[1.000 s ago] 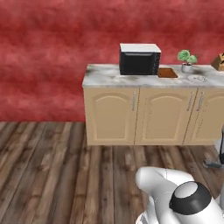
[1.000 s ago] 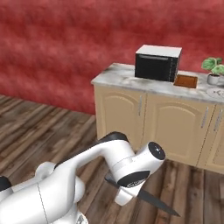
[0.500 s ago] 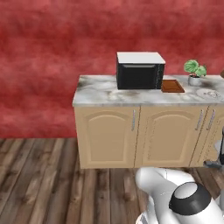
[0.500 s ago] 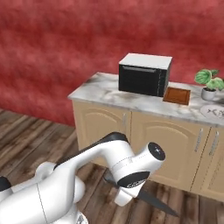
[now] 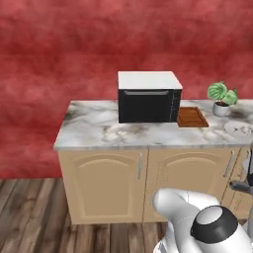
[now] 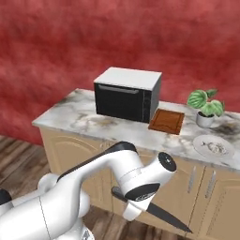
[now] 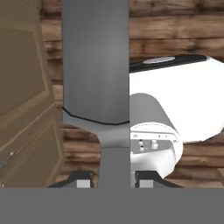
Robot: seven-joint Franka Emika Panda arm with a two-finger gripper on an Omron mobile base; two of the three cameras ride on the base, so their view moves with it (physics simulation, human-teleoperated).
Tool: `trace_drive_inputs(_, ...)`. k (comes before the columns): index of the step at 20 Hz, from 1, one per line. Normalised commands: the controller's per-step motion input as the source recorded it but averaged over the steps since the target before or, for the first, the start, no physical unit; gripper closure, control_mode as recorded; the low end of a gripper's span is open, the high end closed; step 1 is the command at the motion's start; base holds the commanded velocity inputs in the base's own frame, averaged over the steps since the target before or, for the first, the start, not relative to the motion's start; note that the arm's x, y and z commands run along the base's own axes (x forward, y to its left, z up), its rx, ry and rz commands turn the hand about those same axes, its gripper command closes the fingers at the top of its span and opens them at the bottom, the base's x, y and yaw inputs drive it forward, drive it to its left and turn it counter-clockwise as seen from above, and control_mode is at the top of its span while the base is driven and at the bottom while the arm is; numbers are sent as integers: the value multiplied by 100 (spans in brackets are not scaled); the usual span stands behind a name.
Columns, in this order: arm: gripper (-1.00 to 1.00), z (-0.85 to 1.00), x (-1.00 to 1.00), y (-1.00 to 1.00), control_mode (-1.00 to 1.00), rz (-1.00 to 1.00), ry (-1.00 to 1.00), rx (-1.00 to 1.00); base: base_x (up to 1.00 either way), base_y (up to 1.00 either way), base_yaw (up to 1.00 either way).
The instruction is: Pick up the knife from the drawer and place it on the cutting board. Then place the meat from the plate to the cutting board.
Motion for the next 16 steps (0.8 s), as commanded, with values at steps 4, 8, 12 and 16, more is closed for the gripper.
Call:
trace_drive_inputs(4, 100, 0, 0, 0, 100, 0, 0, 0, 69, -82, -3)
trace_drive_inputs(8, 100, 0, 0, 0, 100, 0, 0, 0, 49, -88, -3)
trace_drive_inputs(12, 100, 0, 0, 0, 100, 0, 0, 0, 35, -81, -3)
trace_drive_inputs(16, 100, 0, 0, 0, 100, 0, 0, 0, 39, -59, 0)
